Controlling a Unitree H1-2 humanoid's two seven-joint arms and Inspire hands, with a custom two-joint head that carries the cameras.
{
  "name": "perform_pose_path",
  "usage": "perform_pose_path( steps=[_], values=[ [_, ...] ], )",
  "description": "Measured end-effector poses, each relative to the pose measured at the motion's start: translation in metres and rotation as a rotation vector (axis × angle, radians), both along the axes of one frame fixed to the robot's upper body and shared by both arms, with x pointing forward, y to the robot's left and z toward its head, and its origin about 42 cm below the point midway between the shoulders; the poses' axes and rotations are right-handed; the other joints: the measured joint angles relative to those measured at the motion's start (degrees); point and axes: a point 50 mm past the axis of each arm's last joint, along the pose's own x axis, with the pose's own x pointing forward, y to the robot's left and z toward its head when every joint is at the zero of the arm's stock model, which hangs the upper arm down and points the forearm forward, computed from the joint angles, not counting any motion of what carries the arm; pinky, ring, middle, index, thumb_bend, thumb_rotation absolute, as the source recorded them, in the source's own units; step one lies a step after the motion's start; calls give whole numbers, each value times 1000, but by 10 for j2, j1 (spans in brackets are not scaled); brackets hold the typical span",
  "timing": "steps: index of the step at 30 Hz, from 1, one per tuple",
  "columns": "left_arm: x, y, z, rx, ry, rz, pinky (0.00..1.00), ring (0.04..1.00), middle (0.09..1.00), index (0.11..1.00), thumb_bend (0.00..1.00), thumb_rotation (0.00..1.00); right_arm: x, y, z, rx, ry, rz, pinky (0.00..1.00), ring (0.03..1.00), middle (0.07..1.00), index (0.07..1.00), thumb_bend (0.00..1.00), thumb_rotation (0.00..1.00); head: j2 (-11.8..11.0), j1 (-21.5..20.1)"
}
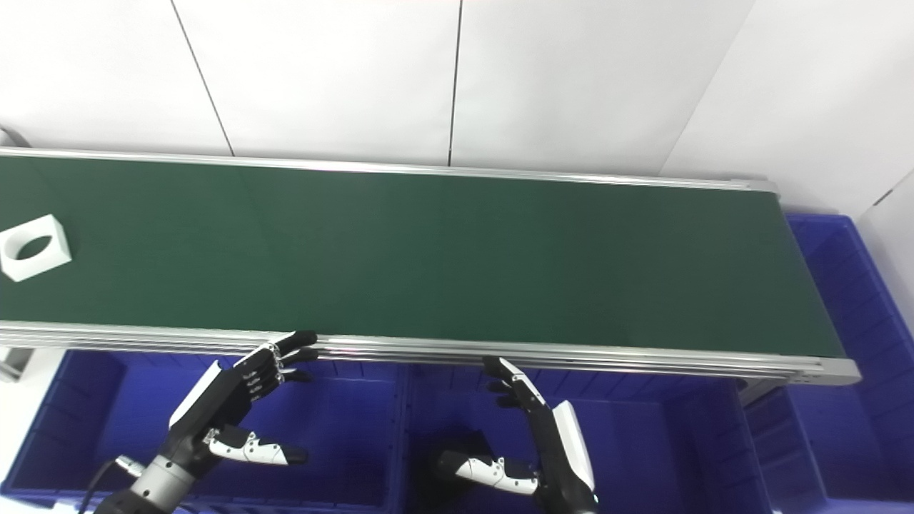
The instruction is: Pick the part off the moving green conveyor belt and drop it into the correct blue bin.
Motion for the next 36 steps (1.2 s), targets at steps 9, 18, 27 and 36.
perform_pose_path(
  steps=[9, 18, 27, 36],
  values=[
    [-1, -6, -2, 8, -3, 2, 740, 819, 868, 834, 866, 43, -3, -5, -5, 20, 23, -13, 735, 794, 839, 858, 873, 337, -34, 121],
    [-6, -32, -9, 11, 7, -9, 734, 819, 858, 831, 894, 93, -11, -32, -13, 1, 35, -17, 732, 796, 833, 857, 864, 318, -86, 207],
    [-7, -35, -13, 32, 16, -3, 737, 812, 855, 833, 888, 76, -14, -36, -22, 15, 29, -15, 739, 794, 842, 857, 865, 312, -96, 206],
    [-8, -37, -15, 47, 18, 7, 721, 793, 839, 817, 910, 64, -16, -37, -28, 25, 50, -21, 748, 797, 841, 857, 875, 290, -140, 225]
  ],
)
